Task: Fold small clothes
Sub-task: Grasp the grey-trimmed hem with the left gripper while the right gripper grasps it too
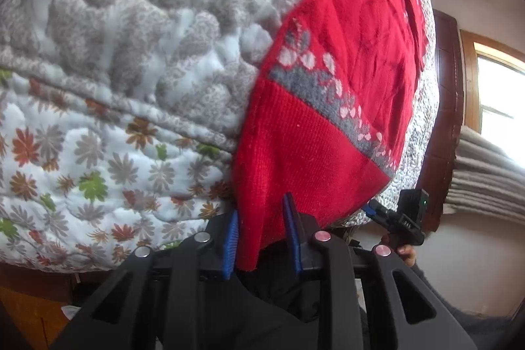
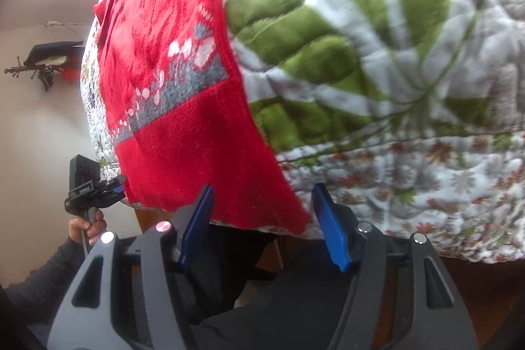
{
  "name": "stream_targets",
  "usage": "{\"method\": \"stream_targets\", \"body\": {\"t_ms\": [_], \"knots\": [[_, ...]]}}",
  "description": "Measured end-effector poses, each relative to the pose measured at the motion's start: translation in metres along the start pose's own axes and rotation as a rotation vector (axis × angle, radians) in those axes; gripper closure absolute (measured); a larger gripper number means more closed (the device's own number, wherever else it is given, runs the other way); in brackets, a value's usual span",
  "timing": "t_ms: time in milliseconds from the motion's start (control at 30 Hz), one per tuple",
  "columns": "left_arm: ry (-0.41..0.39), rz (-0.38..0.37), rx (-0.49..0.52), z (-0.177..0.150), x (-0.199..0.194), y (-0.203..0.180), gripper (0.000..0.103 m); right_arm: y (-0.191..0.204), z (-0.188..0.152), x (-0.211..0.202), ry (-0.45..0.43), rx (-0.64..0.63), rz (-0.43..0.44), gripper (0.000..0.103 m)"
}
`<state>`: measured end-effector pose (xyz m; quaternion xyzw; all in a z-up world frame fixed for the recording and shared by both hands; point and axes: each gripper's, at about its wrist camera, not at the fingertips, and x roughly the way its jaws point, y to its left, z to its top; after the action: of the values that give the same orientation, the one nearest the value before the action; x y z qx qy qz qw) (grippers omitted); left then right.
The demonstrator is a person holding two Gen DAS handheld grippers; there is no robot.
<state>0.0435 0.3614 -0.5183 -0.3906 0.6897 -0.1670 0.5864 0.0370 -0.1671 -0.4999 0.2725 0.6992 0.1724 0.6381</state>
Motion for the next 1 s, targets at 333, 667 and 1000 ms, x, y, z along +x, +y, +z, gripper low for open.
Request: {"method": "stream_targets", "body": {"t_ms": [333, 667, 1000], "knots": [[-0.019, -0.022, 0.027, -0.01, -0.018, -0.009, 0.096, 0.012, -0.009, -0.008, 0.02, -0.043, 0.048, 0.096], [-0.063, -0.022, 0.012, -0.037, -0.044, -0.015, 0.097, 0.014, -0.029, -0.039, 0.001, -0.052, 0.07, 0.097], [-0.081, -0.03, 0.009, -0.053, -0.052, -0.022, 0.097, 0.028, -0.038, -0.051, -0.01, -0.074, 0.076, 0.097]]}}
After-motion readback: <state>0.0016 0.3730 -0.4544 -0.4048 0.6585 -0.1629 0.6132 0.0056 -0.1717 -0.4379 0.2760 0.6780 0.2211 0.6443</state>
